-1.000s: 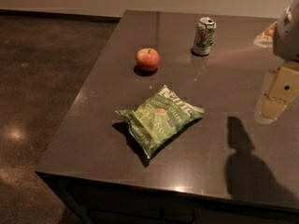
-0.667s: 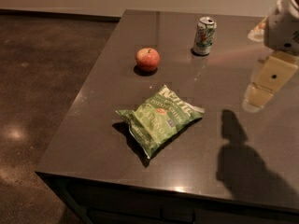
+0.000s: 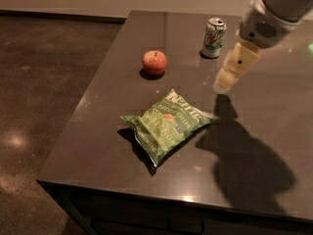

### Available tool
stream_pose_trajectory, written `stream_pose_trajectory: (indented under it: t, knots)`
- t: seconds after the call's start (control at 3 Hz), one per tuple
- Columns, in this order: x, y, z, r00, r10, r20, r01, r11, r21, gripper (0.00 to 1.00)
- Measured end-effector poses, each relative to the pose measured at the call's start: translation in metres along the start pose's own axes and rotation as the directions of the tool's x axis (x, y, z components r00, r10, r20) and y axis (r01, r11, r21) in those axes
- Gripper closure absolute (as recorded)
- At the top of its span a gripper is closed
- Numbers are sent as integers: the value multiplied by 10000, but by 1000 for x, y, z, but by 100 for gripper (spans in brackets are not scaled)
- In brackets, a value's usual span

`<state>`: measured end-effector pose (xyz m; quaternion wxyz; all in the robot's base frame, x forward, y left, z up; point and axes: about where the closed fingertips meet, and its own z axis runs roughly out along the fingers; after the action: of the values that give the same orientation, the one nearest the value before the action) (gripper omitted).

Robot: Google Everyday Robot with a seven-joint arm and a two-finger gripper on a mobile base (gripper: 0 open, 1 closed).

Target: Move apple near 7up can

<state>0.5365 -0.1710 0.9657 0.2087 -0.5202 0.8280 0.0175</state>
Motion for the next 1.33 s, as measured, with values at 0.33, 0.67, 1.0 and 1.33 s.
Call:
stream_pose_trajectory:
  t: [0.33,0.67,1.0,1.33]
  knots:
    - [-28,-19,32,9922,1063,650,-1072,9942,96,0]
    - [-43,-28,48,9826,1531,1050,-1559,9876,189,0]
    - [-82,-40,78,9757,1607,1491,-1659,9859,235,0]
    - [-116,-45,101,9744,1465,1703,-1532,9878,272,0]
